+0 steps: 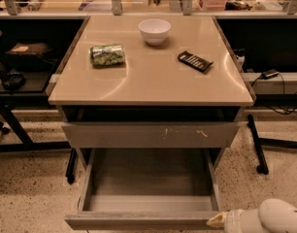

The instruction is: Close middle drawer

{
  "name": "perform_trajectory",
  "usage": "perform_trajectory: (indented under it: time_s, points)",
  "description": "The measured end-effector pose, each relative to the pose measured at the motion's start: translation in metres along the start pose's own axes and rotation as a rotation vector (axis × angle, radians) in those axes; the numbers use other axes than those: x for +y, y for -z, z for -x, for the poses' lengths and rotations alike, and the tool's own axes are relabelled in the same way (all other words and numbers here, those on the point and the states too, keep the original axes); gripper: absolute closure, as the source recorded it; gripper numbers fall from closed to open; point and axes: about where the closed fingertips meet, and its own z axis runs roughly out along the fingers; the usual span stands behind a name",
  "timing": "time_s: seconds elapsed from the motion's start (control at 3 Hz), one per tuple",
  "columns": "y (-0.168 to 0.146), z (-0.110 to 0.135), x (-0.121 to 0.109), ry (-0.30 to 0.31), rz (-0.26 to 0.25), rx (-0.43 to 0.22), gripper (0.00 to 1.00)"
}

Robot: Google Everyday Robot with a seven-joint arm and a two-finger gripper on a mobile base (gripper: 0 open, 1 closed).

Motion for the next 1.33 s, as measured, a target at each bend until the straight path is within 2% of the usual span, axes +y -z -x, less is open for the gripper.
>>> perform_trajectory:
  time_s: [0.33, 0.67, 1.0, 1.33]
  points:
    - [-0.01, 0.004, -0.003, 0.016, 0.033, -0.02, 0.08]
    - [-0.01, 0.005, -0.002, 0.016, 0.033, -0.02, 0.31]
    - [-0.033, 0.032, -0.044, 0.088, 0.056, -0.044, 0.55]
    - [-0.047, 0.052, -0.098, 0.145, 0.032, -0.027, 0.76]
